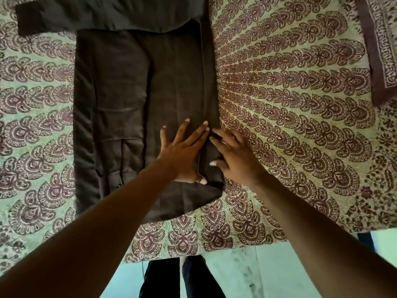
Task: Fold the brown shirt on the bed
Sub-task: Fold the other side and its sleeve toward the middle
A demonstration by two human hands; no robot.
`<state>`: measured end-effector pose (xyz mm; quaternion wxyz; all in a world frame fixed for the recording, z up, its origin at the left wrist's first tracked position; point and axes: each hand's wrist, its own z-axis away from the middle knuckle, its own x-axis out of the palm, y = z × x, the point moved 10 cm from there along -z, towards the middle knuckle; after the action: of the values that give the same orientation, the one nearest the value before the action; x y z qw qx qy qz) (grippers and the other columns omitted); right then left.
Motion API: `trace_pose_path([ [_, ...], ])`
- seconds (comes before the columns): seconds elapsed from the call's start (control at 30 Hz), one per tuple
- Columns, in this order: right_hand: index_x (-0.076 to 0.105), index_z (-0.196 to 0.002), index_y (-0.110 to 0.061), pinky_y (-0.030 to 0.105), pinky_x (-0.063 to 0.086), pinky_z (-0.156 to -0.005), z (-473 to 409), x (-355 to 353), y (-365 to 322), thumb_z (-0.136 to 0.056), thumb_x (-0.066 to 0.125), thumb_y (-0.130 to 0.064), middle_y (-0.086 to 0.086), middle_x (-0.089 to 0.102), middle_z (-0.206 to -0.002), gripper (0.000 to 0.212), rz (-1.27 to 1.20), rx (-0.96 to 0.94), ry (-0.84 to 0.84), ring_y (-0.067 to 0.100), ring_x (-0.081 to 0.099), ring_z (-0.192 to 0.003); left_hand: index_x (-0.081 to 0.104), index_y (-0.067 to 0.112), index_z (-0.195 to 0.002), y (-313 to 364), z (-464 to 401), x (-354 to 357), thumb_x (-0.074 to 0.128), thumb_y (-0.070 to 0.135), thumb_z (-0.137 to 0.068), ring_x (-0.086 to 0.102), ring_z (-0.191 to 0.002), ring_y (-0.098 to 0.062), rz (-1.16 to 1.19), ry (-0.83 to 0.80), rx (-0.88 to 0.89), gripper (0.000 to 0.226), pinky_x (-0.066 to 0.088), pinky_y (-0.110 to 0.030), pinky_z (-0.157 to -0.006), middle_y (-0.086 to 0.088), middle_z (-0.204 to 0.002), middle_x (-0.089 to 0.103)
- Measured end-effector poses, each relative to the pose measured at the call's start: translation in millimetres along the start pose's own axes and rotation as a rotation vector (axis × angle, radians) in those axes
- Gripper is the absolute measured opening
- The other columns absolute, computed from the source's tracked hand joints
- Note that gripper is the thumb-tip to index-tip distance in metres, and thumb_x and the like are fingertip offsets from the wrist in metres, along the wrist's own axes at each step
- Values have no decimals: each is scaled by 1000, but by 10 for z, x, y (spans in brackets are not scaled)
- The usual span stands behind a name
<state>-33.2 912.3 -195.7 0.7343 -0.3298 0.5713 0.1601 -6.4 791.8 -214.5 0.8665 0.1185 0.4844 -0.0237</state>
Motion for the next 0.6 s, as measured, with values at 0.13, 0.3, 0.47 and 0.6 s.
trace_pose_path([
  [0.13, 40, -153, -17, 53, 36, -113, 377, 140, -16, -83, 61, -66, 5, 25, -167, 88, 72, -86, -102, 34, 29, -148, -24, 32, -157, 32, 30, 32, 63, 94, -48, -26, -155, -26, 12, 13, -13, 154, 1, -81, -111, 19, -163, -33],
  [0.3, 41, -153, -23, 52, 38, -111, 642, 176, -46, -91, 49, -66, 3, 22, -169, 76, 33, -72, -69, 31, 29, -150, -26, 32, -157, 50, 45, 30, 66, 91, -51, -27, -154, -25, 28, 21, -7, 152, 1, -79, -112, 18, -163, -34],
  [0.47, 46, -149, -29, 55, 36, -113, 634, 180, -58, -91, 51, -62, 2, 23, -168, 68, -35, -37, -99, 31, 28, -151, -22, 28, -159, 84, 80, 16, 65, 91, -54, -25, -155, -22, 22, -7, 15, 150, 6, -72, -117, 13, -165, -32],
  [0.6, 56, -140, -23, 55, 42, -105, 493, -82, -57, -94, 46, -59, 3, 44, -153, 59, -147, 76, -6, 25, 41, -141, -2, 23, -164, 49, 133, -163, 66, 82, -70, -4, -159, -19, 70, 16, 21, 130, 22, -56, -123, 8, -171, -12],
])
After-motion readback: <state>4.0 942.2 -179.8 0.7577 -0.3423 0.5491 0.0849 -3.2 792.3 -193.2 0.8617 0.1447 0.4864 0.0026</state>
